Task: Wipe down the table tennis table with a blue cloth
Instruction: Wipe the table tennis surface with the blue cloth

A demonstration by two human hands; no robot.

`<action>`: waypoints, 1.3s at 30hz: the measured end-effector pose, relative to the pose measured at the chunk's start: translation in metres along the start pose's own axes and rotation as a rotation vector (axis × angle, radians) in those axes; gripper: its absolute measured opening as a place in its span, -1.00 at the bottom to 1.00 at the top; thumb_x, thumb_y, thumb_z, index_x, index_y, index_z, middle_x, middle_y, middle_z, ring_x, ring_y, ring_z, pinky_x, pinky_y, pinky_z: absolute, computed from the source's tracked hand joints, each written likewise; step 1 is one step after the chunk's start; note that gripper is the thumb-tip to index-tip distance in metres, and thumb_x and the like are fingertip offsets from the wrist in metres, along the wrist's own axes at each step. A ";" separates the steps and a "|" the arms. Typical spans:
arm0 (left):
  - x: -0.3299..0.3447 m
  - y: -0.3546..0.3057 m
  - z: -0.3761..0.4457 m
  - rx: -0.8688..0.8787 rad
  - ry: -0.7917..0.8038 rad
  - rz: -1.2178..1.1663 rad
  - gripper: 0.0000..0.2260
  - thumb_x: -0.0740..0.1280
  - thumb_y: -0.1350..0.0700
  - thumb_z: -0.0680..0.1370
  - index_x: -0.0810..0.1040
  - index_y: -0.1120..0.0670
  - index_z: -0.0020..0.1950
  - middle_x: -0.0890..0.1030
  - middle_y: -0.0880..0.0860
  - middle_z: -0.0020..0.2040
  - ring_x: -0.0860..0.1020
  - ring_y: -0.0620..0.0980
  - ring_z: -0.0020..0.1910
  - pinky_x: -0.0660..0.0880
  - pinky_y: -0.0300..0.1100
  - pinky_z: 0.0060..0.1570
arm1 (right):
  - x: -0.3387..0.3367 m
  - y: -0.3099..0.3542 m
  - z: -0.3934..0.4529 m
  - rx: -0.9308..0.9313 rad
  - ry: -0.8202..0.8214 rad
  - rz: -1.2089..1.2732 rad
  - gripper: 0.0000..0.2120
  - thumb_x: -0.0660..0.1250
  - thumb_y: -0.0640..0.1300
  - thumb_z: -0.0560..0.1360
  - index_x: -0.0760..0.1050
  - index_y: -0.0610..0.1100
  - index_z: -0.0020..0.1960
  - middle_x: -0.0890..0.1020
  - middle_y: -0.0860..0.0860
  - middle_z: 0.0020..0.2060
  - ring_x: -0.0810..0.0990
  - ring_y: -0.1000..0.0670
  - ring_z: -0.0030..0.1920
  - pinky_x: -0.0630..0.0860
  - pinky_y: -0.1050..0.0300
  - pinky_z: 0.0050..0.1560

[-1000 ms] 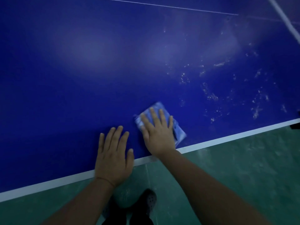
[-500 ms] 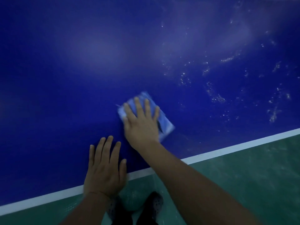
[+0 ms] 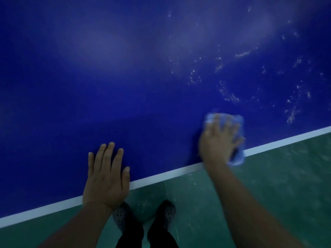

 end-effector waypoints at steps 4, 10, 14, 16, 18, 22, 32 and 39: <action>0.000 0.000 -0.001 0.004 -0.026 -0.006 -0.45 0.00 -0.08 0.62 0.42 0.26 0.42 0.31 0.26 0.49 0.18 0.25 0.52 -0.05 0.24 0.52 | 0.029 0.061 -0.100 -0.879 0.095 -0.072 -0.52 0.00 0.11 0.65 0.17 0.11 0.56 0.17 -0.04 0.58 0.03 -0.22 0.58 -0.13 -0.36 0.51; 0.000 0.000 0.000 -0.010 -0.041 -0.018 -0.46 0.02 -0.06 0.61 0.42 0.26 0.42 0.31 0.26 0.48 0.18 0.25 0.52 -0.04 0.25 0.52 | -0.015 -0.106 0.029 -0.170 0.099 -0.162 -0.47 0.00 0.04 0.67 -0.02 0.12 0.61 -0.07 -0.03 0.62 -0.13 -0.21 0.59 -0.05 -0.41 0.48; 0.000 -0.001 -0.001 -0.010 -0.042 -0.022 -0.46 0.02 -0.06 0.61 0.41 0.26 0.42 0.31 0.26 0.48 0.18 0.25 0.52 -0.02 0.27 0.51 | -0.027 -0.086 0.054 0.237 0.025 0.041 -0.49 -0.15 0.12 0.68 -0.05 0.11 0.62 -0.06 -0.05 0.62 -0.13 -0.20 0.59 -0.14 -0.40 0.48; 0.000 -0.001 -0.001 0.002 -0.046 -0.013 -0.46 0.02 -0.06 0.61 0.42 0.27 0.42 0.31 0.27 0.48 0.18 0.26 0.51 -0.02 0.28 0.51 | -0.010 -0.027 0.030 0.023 0.046 -0.020 -0.48 -0.16 0.06 0.67 -0.07 0.08 0.62 -0.07 -0.08 0.62 -0.14 -0.24 0.59 -0.16 -0.43 0.48; 0.001 -0.001 -0.001 -0.007 -0.033 -0.007 -0.46 0.02 -0.06 0.61 0.40 0.26 0.43 0.29 0.26 0.49 0.15 0.24 0.53 -0.03 0.27 0.51 | 0.010 0.036 -0.025 -0.414 0.062 -0.029 -0.45 -0.19 0.07 0.63 0.02 0.09 0.61 0.01 -0.08 0.61 -0.07 -0.25 0.59 -0.19 -0.38 0.46; 0.001 -0.001 -0.001 -0.002 -0.038 -0.018 -0.45 0.01 -0.07 0.60 0.40 0.26 0.43 0.29 0.26 0.49 0.15 0.24 0.53 -0.04 0.27 0.51 | 0.016 0.035 -0.068 -0.922 0.140 -0.090 -0.51 -0.12 0.17 0.66 0.12 0.15 0.57 0.13 0.02 0.59 -0.03 -0.15 0.59 -0.24 -0.29 0.50; 0.004 0.003 0.000 -0.003 -0.016 -0.025 -0.46 0.01 -0.07 0.61 0.39 0.23 0.44 0.28 0.25 0.50 0.14 0.23 0.53 -0.02 0.29 0.51 | -0.002 -0.008 0.008 -0.091 0.042 -0.026 -0.47 -0.13 0.09 0.65 0.02 0.09 0.62 0.00 -0.05 0.62 -0.07 -0.22 0.59 -0.15 -0.41 0.48; -0.004 0.000 0.002 -0.032 0.019 -0.052 -0.45 0.03 -0.10 0.59 0.41 0.21 0.43 0.31 0.23 0.50 0.18 0.23 0.53 0.02 0.29 0.50 | 0.013 0.047 -0.060 -1.006 0.184 -0.156 -0.51 -0.15 0.20 0.68 0.11 0.16 0.58 0.07 0.08 0.60 -0.12 -0.11 0.61 -0.15 -0.33 0.52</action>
Point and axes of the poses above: each hand's wrist, its own z-axis towards the middle knuckle, its own x-axis out of the palm, y = z × x, the point moved 3 cm from there along z, towards the middle knuckle
